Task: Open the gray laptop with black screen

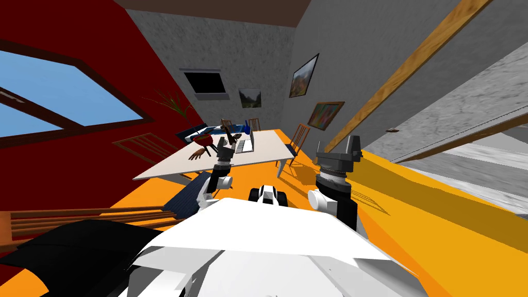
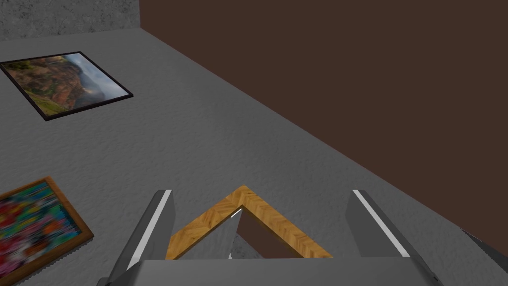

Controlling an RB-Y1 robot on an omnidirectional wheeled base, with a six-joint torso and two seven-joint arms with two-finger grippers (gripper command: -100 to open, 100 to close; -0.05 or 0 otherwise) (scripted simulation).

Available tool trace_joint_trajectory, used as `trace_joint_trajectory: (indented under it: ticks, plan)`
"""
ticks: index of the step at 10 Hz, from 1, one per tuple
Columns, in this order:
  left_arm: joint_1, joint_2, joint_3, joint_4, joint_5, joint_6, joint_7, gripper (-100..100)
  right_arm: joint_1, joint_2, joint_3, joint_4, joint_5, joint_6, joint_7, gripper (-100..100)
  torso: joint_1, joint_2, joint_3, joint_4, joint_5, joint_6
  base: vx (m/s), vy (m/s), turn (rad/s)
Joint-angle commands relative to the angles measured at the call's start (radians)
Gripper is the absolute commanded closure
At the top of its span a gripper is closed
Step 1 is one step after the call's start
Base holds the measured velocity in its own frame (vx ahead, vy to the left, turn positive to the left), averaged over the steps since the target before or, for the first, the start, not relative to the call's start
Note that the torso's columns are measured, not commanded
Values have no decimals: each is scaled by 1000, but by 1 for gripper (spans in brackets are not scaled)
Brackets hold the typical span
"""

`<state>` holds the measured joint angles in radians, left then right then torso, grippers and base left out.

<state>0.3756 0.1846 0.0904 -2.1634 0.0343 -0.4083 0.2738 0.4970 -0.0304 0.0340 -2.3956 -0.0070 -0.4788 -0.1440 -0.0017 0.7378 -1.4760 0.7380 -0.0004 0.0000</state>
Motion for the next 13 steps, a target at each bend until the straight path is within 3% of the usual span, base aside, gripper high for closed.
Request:
trace_joint_trajectory:
  ticks: [1, 9, 13]
  plan:
    - [-48, 17, 47, 43, -1, 69, 48, -100, 0, 0, 0, 0, 0, 0, 0, 0, -1, -1, -1, 0, 0, 0, 39, -130, -18]
    - [-213, 47, 206, 210, -5, 291, 211, -100, 0, 0, 0, 0, 0, 0, 0, 0, 0, 1, 1, 0, 0, 0, 42, -136, -29]
    - [-304, 81, 290, 314, -8, 406, 296, -100, 0, 0, 0, 0, 0, 0, 0, 0, 1, -3, -2, -1, 0, 0, 72, -157, -32]
